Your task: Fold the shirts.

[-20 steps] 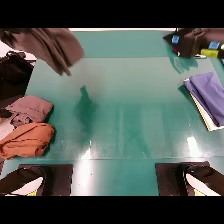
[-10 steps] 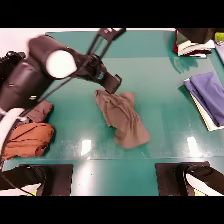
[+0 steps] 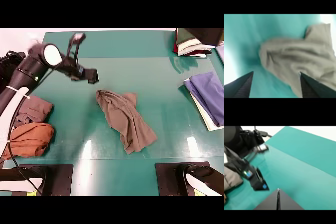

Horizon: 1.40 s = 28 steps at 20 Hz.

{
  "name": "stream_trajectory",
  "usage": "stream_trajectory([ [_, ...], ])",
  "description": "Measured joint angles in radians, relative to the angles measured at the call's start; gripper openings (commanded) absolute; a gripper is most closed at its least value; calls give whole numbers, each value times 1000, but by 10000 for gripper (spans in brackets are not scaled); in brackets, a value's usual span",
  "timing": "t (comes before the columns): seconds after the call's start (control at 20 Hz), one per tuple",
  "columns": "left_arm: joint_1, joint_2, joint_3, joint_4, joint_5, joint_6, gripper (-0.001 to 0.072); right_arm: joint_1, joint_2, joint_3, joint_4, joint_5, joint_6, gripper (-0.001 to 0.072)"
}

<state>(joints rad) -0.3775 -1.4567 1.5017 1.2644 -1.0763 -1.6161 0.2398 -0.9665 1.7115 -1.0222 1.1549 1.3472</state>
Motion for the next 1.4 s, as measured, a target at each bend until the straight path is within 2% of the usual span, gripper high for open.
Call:
stream_trajectory([
  [0.25,36,-55,-246,-229,126,67,663,0,-14,0,1,0,9,18],
  [0.45,8,-102,-312,-329,240,111,660,0,-23,0,1,0,19,18],
  [0.5,0,-109,-319,-340,266,116,636,0,-23,0,1,1,21,18],
  [0.55,-5,-114,-323,-356,290,119,485,0,-24,0,1,1,22,18],
  [0.65,-8,-121,-327,-365,325,124,279,0,-25,-1,0,15,23,18],
  [0.7,-11,-123,-328,-369,337,126,68,0,-24,-7,0,20,25,18],
  [0.75,-13,-124,-329,-372,348,127,32,0,-19,-23,-3,27,31,18],
  [0.9,5,-118,-326,-365,358,131,31,-1,21,-126,-71,45,76,18],
  [1.1,64,-82,-290,-319,313,144,32,-84,101,-389,-181,112,154,22],
  [1.15,79,-69,-280,-304,298,154,31,-124,115,-463,-187,134,164,151],
  [1.2,92,-58,-271,-295,285,166,32,-171,125,-547,-187,156,172,452],
  [1.25,99,-48,-265,-285,275,176,32,-215,131,-626,-185,174,177,540],
  [1.4,114,-28,-254,-267,256,195,32,-330,117,-864,-114,187,167,540],
])
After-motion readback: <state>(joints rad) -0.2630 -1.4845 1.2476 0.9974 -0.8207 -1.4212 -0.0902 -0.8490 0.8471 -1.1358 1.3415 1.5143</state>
